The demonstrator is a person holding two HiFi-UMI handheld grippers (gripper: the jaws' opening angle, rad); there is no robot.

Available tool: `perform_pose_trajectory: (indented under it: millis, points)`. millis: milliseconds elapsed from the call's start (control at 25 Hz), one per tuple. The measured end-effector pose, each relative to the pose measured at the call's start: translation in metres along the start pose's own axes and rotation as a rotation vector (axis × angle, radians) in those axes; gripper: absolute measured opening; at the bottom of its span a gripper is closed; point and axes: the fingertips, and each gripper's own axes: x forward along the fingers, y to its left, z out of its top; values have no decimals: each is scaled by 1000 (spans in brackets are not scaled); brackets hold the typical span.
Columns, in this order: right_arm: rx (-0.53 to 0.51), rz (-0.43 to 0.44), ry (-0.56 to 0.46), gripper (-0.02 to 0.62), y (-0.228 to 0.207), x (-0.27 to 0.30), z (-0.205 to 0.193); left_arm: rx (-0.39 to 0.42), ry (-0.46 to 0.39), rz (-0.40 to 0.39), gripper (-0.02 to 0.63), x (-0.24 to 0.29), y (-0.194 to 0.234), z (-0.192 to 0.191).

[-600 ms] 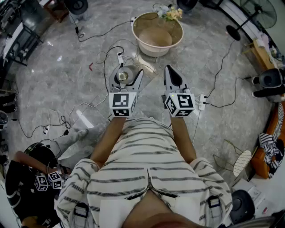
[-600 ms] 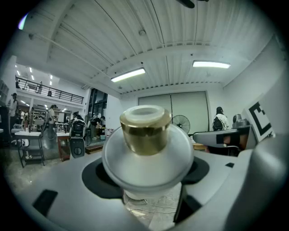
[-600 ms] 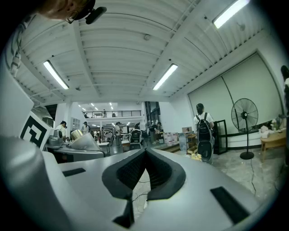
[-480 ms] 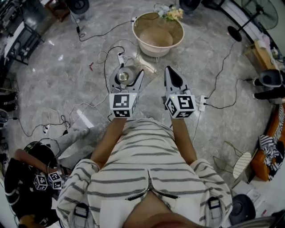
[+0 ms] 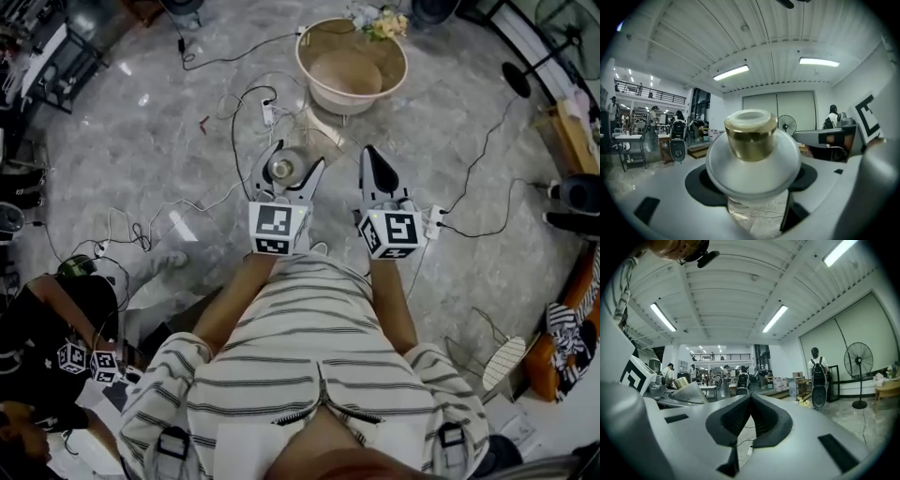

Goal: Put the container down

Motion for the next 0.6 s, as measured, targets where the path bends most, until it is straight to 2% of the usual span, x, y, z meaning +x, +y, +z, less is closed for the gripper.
perform_pose_trajectory:
  millis: [240, 600]
  points:
    - [-11, 2, 2, 6, -18, 9, -3, -5, 12, 1, 334, 24, 1, -4]
    - [-29, 13, 12, 6, -52, 45, -7, -11, 17, -4, 334, 110, 18, 3]
